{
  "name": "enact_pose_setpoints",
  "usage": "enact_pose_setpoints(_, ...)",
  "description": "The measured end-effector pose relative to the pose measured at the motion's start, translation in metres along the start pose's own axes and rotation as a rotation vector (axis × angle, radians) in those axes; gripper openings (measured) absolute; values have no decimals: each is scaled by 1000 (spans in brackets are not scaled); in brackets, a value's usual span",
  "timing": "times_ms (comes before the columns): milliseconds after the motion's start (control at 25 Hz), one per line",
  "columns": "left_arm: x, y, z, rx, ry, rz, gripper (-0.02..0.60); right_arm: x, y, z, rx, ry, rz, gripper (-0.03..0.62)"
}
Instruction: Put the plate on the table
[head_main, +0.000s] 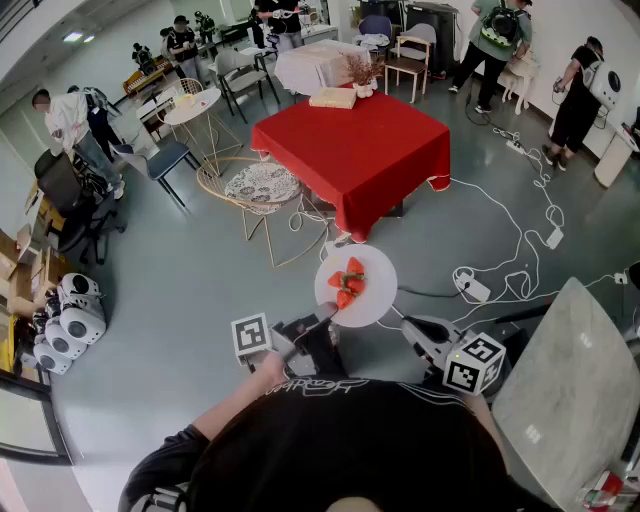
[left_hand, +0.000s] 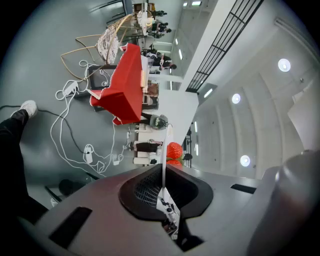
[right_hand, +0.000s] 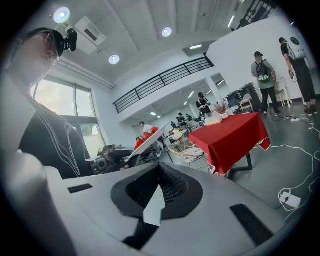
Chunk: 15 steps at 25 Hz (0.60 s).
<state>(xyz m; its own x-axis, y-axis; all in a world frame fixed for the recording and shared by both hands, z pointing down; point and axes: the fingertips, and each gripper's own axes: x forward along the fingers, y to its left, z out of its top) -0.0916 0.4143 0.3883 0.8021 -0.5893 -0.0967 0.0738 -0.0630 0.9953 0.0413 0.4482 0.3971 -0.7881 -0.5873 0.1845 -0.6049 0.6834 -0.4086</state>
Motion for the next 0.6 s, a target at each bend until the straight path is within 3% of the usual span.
enact_pose_setpoints(600, 2, 10, 11, -12, -26, 22, 17, 13, -3, -3, 11, 29, 31, 8)
